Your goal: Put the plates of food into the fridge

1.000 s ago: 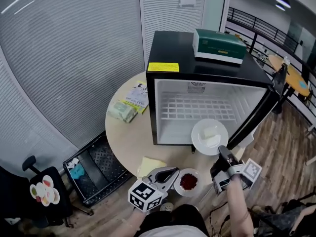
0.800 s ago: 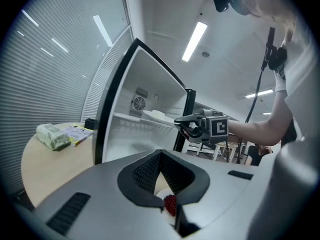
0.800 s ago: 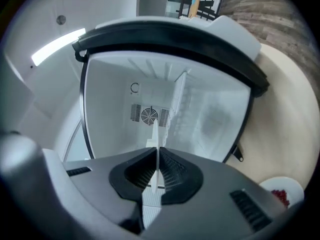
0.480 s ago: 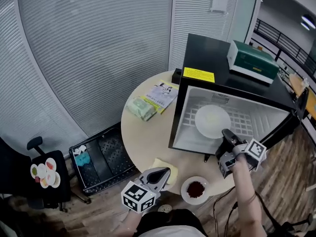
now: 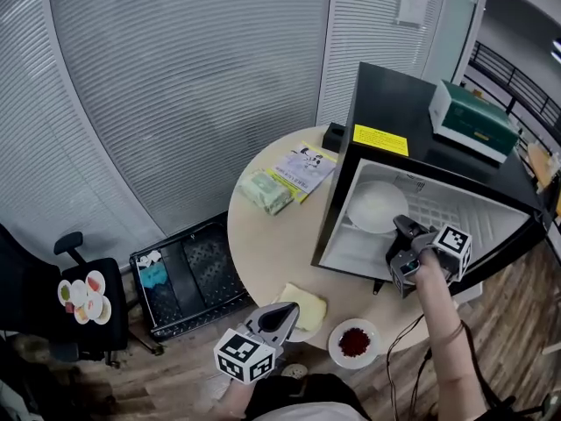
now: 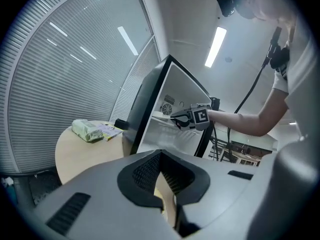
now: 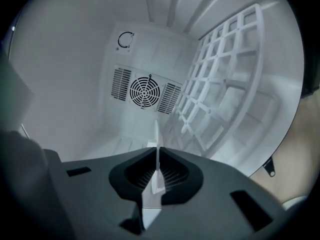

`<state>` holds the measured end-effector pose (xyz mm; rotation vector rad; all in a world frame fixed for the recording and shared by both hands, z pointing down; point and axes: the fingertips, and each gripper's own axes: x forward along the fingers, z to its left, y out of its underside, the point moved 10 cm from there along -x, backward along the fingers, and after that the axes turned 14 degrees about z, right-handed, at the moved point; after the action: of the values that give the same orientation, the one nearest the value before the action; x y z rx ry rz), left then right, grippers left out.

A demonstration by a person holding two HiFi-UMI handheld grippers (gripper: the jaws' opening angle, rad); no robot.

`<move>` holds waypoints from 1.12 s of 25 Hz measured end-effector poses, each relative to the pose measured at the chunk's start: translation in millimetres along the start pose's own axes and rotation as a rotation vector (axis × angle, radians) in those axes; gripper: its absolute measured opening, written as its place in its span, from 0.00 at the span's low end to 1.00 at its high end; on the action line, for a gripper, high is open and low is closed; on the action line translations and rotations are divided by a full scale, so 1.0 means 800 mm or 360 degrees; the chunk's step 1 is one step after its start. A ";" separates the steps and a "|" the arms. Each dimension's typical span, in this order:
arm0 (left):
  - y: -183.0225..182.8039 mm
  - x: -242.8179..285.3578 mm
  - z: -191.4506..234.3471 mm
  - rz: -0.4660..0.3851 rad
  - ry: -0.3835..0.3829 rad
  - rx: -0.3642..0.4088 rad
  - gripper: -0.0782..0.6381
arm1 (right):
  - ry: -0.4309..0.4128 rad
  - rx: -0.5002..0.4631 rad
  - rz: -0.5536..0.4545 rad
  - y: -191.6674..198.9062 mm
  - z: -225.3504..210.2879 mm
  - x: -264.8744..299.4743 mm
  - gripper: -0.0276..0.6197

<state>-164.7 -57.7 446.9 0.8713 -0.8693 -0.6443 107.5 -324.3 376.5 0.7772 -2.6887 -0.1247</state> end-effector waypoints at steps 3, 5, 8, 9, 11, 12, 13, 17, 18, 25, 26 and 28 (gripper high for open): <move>0.001 0.002 -0.001 -0.0005 0.0012 -0.0012 0.12 | 0.0079 -0.0069 0.0012 -0.004 0.006 0.003 0.07; 0.001 0.004 -0.003 0.0001 0.0025 -0.0013 0.12 | 0.0147 -0.0144 0.0021 -0.007 0.012 0.002 0.07; 0.001 0.006 -0.003 0.0009 0.0038 -0.0016 0.12 | 0.0287 -0.0314 0.0033 -0.010 0.020 0.003 0.07; 0.001 0.007 -0.004 0.0010 0.0041 -0.0015 0.12 | 0.0344 -0.0382 0.0045 -0.011 0.022 0.005 0.08; 0.001 0.007 -0.004 0.0013 0.0048 -0.0009 0.12 | 0.0448 -0.0528 0.0060 -0.010 0.028 0.007 0.08; 0.002 0.007 -0.004 0.0017 0.0050 -0.0006 0.12 | 0.0486 -0.0597 0.0058 -0.010 0.030 0.008 0.10; 0.002 0.006 -0.004 0.0020 0.0051 -0.0004 0.12 | 0.0517 -0.0661 0.0053 -0.009 0.032 0.008 0.11; 0.005 0.004 -0.004 0.0024 0.0044 -0.0011 0.12 | 0.0605 -0.0859 0.0081 -0.006 0.035 0.013 0.17; 0.005 0.004 -0.004 0.0023 0.0045 -0.0013 0.12 | 0.0619 -0.0889 0.0102 -0.005 0.034 0.014 0.21; 0.005 0.003 -0.007 0.0015 0.0062 -0.0008 0.12 | 0.0718 -0.1187 0.0193 0.002 0.039 0.023 0.42; 0.005 0.003 -0.007 0.0015 0.0063 -0.0006 0.12 | 0.0760 -0.1254 0.0191 0.002 0.039 0.022 0.44; 0.006 0.002 -0.007 0.0015 0.0067 -0.0004 0.12 | 0.0872 -0.1426 0.0179 0.002 0.041 0.020 0.45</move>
<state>-158.1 -54.6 449.5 0.8752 -0.8340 -0.6164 82.7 -331.4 350.4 0.2998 -1.8487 -0.8696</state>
